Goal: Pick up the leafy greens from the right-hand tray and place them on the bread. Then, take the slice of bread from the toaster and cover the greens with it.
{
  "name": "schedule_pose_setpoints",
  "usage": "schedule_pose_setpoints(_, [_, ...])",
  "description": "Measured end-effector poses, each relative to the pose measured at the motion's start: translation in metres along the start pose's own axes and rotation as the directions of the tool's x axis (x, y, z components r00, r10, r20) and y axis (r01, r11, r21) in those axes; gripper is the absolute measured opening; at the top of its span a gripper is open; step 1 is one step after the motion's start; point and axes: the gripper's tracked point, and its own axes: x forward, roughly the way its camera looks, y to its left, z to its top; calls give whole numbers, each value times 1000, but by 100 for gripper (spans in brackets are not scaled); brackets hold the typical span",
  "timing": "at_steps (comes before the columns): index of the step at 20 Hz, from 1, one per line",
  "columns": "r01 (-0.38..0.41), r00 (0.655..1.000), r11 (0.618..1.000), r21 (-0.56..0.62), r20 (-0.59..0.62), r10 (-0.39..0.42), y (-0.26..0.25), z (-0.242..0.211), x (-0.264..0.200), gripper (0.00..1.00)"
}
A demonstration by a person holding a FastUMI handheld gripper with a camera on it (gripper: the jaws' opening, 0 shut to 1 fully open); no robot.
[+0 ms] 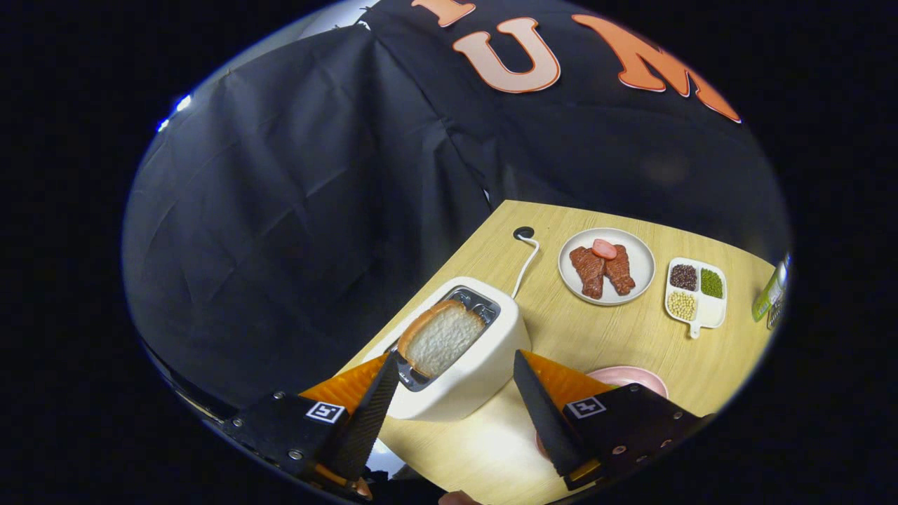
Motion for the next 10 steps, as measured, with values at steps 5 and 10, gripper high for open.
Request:
schedule_pose_setpoints(5, [-5,998,1000,-12,-60,5,14,5,25,99])
schedule_pose_setpoints(10, [-16,989,1000,-5,-150,15,31,9,48,97])
